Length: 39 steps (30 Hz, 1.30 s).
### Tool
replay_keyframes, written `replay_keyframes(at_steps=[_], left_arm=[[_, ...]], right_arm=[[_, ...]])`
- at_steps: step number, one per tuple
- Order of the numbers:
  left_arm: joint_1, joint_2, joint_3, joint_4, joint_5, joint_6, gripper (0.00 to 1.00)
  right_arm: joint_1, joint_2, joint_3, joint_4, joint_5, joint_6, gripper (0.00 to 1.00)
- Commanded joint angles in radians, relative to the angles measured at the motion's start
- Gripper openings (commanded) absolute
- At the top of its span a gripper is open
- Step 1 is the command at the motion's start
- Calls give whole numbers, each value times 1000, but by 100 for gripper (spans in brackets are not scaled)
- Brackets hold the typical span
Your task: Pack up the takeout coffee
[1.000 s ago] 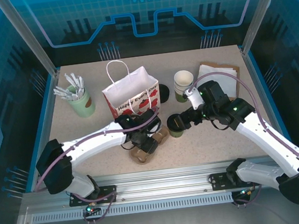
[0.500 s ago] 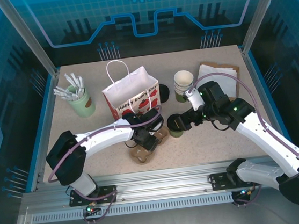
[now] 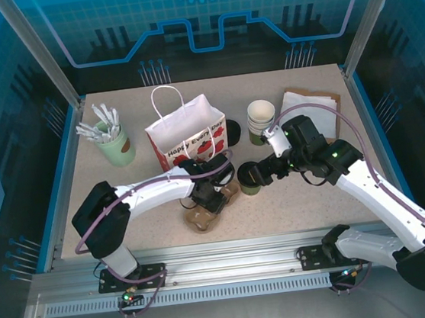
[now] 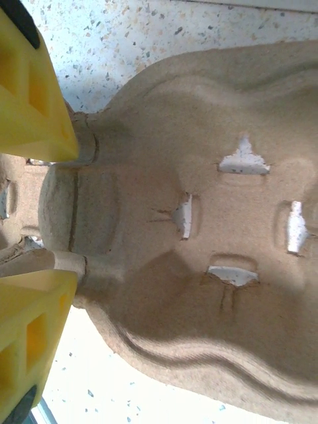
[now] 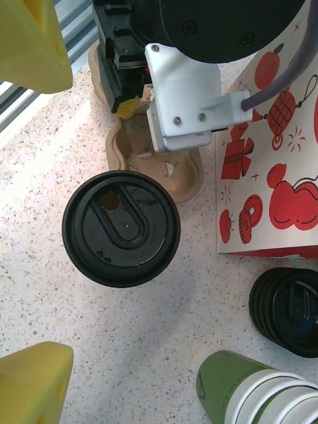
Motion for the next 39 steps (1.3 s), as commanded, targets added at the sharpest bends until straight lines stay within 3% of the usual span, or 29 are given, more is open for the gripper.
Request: replay_keyframes(at_steps=[1, 18, 39], left_arm=[[9, 23, 32, 5, -5, 0, 48], [12, 66, 45, -2, -21, 12, 52], [28, 65, 35, -21, 10, 30, 45]], right_arm=[[-13, -22, -8, -22, -11, -8, 98], [-14, -30, -13, -25, -8, -10, 98], [-15, -28, -15, -22, -11, -7, 98]])
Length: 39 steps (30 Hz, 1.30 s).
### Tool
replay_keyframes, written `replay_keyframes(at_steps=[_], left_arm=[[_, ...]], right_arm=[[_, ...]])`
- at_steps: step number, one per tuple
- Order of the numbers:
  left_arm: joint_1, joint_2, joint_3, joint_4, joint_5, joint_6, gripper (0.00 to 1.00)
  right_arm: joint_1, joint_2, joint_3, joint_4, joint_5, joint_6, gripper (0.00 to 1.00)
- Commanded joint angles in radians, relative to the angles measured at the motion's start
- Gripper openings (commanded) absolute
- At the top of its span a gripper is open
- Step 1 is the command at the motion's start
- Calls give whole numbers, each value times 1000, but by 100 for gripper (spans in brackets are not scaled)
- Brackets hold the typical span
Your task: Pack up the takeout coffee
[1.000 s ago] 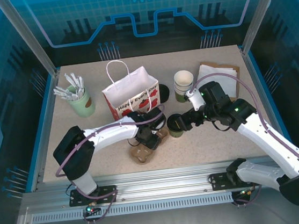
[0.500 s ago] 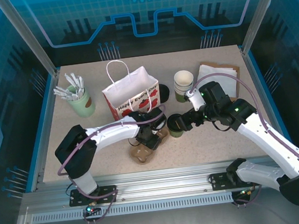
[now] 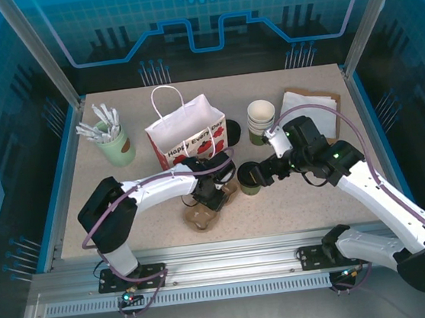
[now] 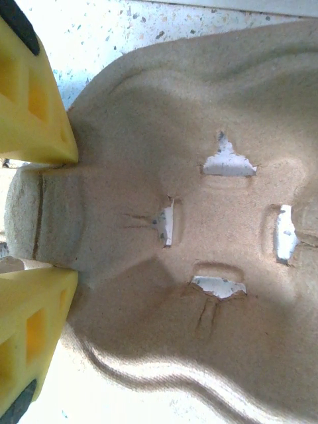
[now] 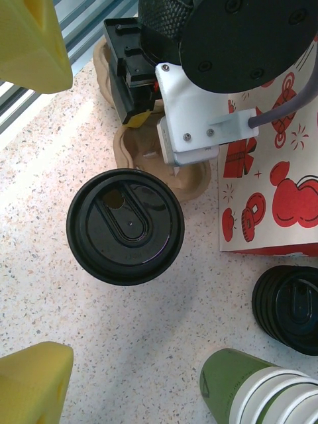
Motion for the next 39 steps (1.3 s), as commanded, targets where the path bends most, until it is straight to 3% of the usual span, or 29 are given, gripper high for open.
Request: replay_keyframes(at_steps=[1, 31, 39], left_arm=[[8, 12, 13, -30, 18, 23, 45], [17, -6, -23, -44, 51, 36, 48], [17, -53, -37, -36, 40, 47, 38]], right_arm=[[-10, -17, -9, -18, -11, -8, 98], [-10, -18, -10, -15, -18, -5, 98], [-10, -18, -1, -19, -19, -2, 97]])
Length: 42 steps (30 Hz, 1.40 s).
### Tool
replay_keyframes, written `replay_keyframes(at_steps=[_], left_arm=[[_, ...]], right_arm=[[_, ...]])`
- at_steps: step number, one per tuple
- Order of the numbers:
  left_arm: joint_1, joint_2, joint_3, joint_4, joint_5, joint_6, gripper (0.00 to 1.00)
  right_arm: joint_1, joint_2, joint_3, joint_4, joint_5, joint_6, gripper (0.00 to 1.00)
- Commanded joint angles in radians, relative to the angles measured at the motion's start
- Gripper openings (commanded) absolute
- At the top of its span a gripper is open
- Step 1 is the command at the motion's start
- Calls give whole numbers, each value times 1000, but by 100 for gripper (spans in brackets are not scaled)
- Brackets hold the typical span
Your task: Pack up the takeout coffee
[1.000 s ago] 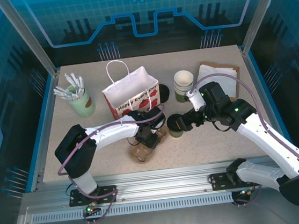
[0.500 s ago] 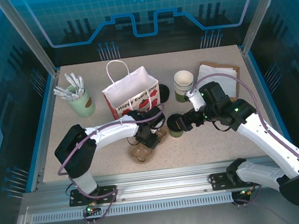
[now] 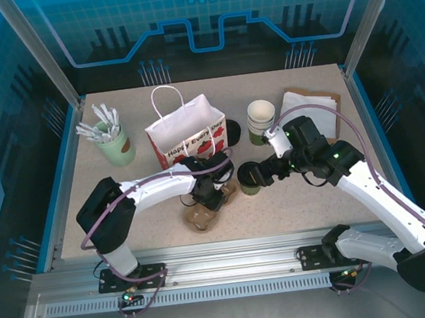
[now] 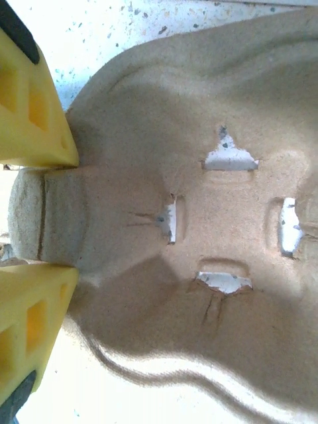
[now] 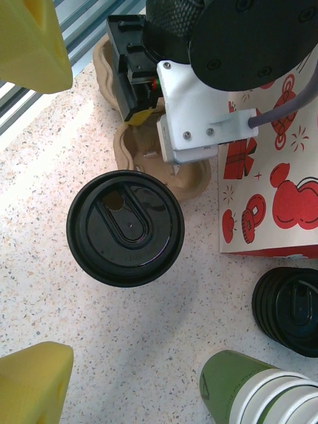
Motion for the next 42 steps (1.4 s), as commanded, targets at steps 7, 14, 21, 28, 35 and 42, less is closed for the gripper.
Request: replay_keyframes(at_steps=[7, 14, 21, 28, 35, 42], left_arm=[[8, -118, -37, -37, 42, 40, 32], [5, -201, -29, -86, 91, 96, 31], [1, -313, -15, -145, 155, 139, 31], [1, -401, 76, -219, 240, 189, 31], [16, -434, 276, -305, 281, 234, 31], [93, -416, 520, -354, 317, 238, 30]], right_arm=[[-10, -35, 8, -17, -12, -1, 98], [-9, -20, 27, 18, -34, 15, 97], [-9, 31, 101, 28, -81, 16, 97], [-9, 61, 159, 39, -91, 19, 97], [-32, 66, 263, 4, -44, 33, 97], [-129, 77, 311, 11, -49, 96, 96]])
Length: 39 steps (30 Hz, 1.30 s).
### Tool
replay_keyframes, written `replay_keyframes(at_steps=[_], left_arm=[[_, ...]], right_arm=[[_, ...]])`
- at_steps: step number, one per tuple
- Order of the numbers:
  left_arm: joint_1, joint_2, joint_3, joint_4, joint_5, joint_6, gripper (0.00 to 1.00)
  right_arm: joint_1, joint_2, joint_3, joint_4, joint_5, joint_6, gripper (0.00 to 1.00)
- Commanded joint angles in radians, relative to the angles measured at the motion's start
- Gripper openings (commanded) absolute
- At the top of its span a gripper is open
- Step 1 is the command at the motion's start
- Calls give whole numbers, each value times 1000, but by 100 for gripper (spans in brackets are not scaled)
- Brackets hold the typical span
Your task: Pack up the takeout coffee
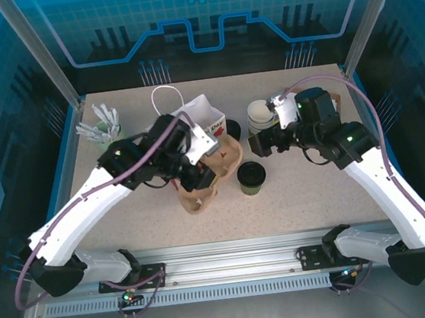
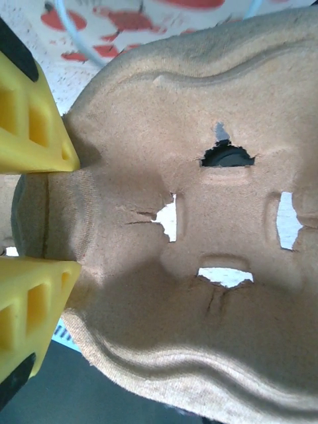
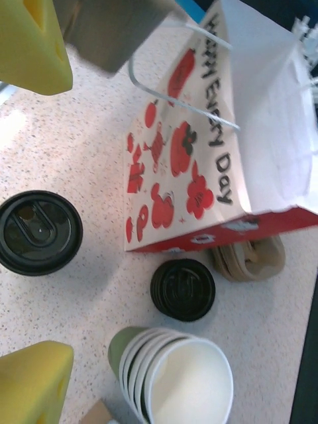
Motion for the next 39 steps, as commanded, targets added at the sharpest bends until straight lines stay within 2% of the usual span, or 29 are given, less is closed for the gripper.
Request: replay_keyframes(at_steps=[1, 6, 10, 14, 18, 26, 39], left_arm=[[41, -6, 115, -51, 50, 26, 30], [134, 22, 287, -81, 33, 48, 30], [217, 59, 409, -98, -44, 85, 29], [308, 110, 476, -100, -63, 99, 29], [354, 150, 497, -76, -66, 128, 29], [388, 230, 536, -43, -73, 185, 30], [390, 255, 484, 16, -37, 296, 30]], right_arm=[[-61, 9, 51, -8, -8, 59, 96], [-86, 68, 111, 49, -83, 100, 95], [-38, 214, 212, 86, -145, 117, 90], [15, 373, 330, 115, -169, 137, 83], [55, 532, 459, 96, -158, 127, 74], [81, 767, 670, -15, -127, 74, 51], [78, 816, 704, -46, -108, 40, 20]])
